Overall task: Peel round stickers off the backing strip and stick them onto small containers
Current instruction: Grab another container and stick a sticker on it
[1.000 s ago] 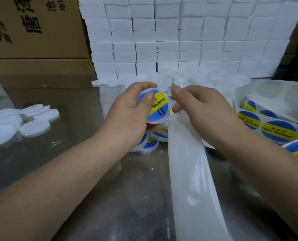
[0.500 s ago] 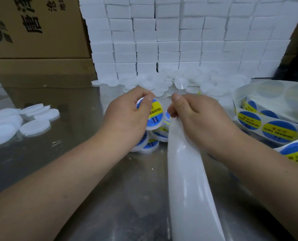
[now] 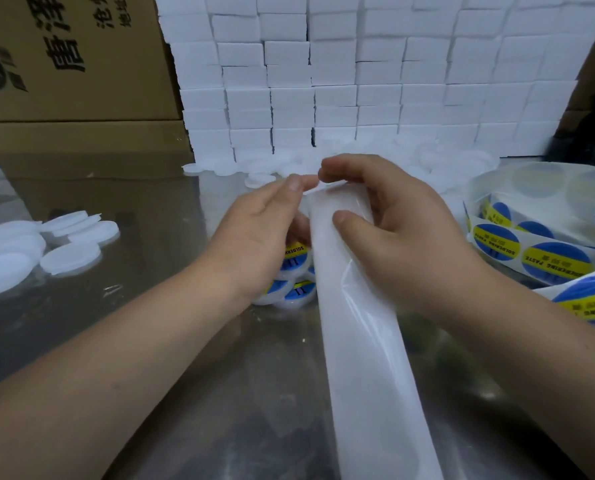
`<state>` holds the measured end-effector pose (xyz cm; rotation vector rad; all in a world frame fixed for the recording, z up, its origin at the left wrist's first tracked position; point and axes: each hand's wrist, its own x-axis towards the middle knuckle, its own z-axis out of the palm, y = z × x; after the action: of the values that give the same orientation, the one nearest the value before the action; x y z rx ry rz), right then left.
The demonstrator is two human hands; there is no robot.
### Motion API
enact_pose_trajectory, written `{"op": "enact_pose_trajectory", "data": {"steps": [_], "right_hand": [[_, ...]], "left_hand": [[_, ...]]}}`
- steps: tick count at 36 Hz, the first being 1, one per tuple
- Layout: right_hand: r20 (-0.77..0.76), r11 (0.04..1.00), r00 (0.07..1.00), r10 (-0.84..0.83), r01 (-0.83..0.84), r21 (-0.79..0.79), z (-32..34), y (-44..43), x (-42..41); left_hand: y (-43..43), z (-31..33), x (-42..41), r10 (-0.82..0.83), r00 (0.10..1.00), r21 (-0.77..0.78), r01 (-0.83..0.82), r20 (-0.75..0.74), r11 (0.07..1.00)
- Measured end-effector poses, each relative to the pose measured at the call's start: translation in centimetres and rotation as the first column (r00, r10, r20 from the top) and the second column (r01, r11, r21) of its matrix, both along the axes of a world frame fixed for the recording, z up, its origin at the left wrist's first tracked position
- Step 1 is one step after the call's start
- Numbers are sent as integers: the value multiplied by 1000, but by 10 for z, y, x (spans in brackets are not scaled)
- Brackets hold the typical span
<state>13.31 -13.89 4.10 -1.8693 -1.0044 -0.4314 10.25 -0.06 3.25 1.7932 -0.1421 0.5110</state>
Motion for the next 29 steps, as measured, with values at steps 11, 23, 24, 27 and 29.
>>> {"op": "enact_pose_trajectory", "data": {"steps": [11, 23, 24, 27, 29], "right_hand": [[42, 980, 986, 164, -167, 109, 5, 0, -9], [-78, 950, 991, -107, 125, 285, 7, -3, -9], [-135, 955, 981, -138, 168, 246, 9, -3, -7], [-283, 980, 945, -162, 187, 61, 9, 1, -2], [-346, 983, 924, -161, 182, 28, 6, 5, -3]], "left_hand": [[-6, 9, -4, -266, 963, -435, 219, -49, 874], [0, 13, -2, -226, 974, -586, 168, -27, 793], [0, 13, -3, -224, 974, -577, 171, -23, 799], [-2, 14, -5, -227, 974, -538, 187, -8, 822], [-5, 14, -8, -247, 969, -484, 220, 7, 847]]}}
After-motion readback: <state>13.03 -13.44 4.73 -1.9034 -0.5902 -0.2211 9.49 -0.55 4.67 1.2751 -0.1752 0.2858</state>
